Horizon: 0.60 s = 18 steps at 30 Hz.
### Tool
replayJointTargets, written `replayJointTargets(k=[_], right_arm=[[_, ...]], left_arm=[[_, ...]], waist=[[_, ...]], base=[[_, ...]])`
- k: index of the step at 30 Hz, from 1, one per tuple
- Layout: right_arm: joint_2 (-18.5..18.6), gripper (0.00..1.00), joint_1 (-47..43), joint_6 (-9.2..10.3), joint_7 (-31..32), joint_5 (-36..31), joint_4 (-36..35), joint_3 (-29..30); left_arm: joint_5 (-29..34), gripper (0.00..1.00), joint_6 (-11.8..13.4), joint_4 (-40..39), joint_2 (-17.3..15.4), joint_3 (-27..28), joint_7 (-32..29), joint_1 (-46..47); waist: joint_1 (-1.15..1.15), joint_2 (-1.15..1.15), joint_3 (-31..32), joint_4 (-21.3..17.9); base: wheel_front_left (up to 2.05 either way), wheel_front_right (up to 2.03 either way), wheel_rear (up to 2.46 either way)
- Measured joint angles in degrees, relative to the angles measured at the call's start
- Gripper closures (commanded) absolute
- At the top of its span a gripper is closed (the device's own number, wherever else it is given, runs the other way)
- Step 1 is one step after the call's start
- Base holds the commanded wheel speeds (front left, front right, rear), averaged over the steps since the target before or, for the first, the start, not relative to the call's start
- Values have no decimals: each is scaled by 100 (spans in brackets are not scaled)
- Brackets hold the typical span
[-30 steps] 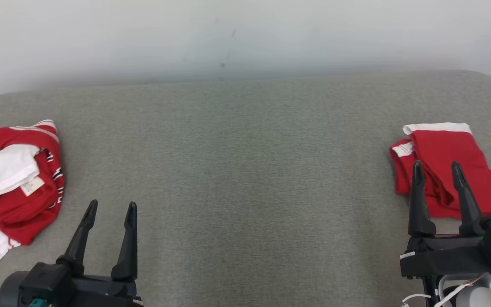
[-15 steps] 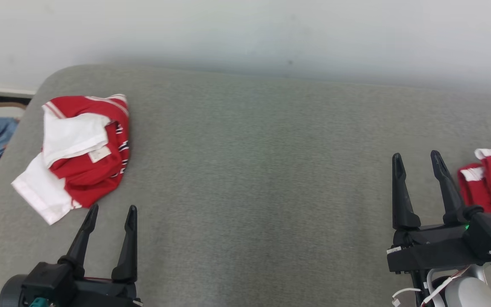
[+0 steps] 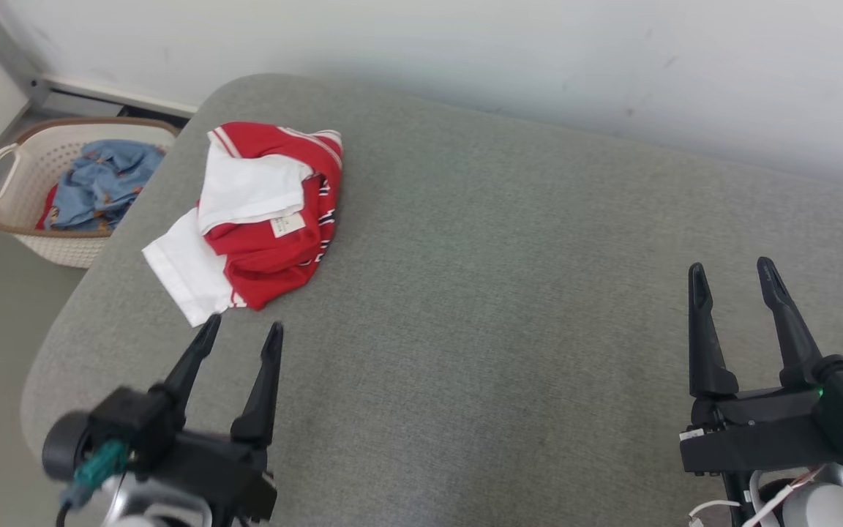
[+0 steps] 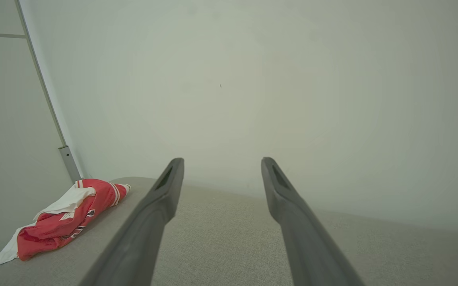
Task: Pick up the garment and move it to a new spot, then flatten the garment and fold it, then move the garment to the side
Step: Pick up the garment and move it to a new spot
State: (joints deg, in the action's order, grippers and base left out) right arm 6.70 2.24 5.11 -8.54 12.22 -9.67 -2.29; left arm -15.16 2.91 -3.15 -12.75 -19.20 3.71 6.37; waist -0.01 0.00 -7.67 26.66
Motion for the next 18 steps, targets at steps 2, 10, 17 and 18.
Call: replayJointTargets(k=[2, 10, 17, 18], right_arm=[[44, 0, -37, 1, 51, -35, -127, 0], [372, 0, -118, 19, 359, -396, -920, 4], [648, 0, -197, 19, 710, -717, -1716, 1], [661, 0, -216, 19, 761, -742, -1820, 0]], left_arm=[[-18, 0, -127, 127, 1, -57, -151, 317], [-100, 0, -454, 975, 266, -382, -1095, 1785], [37, 0, -392, 1811, 493, -470, -1985, 2899], [44, 0, -376, 1908, 506, -460, -2090, 2954]], waist=[[0, 0, -41, 109], [1, 0, -475, 315], [1, 1, -1016, 376], [1, 1, -1096, 381]], base=[[0, 0, 0], [0, 0, 0], [0, 0, 0], [0, 0, 0]])
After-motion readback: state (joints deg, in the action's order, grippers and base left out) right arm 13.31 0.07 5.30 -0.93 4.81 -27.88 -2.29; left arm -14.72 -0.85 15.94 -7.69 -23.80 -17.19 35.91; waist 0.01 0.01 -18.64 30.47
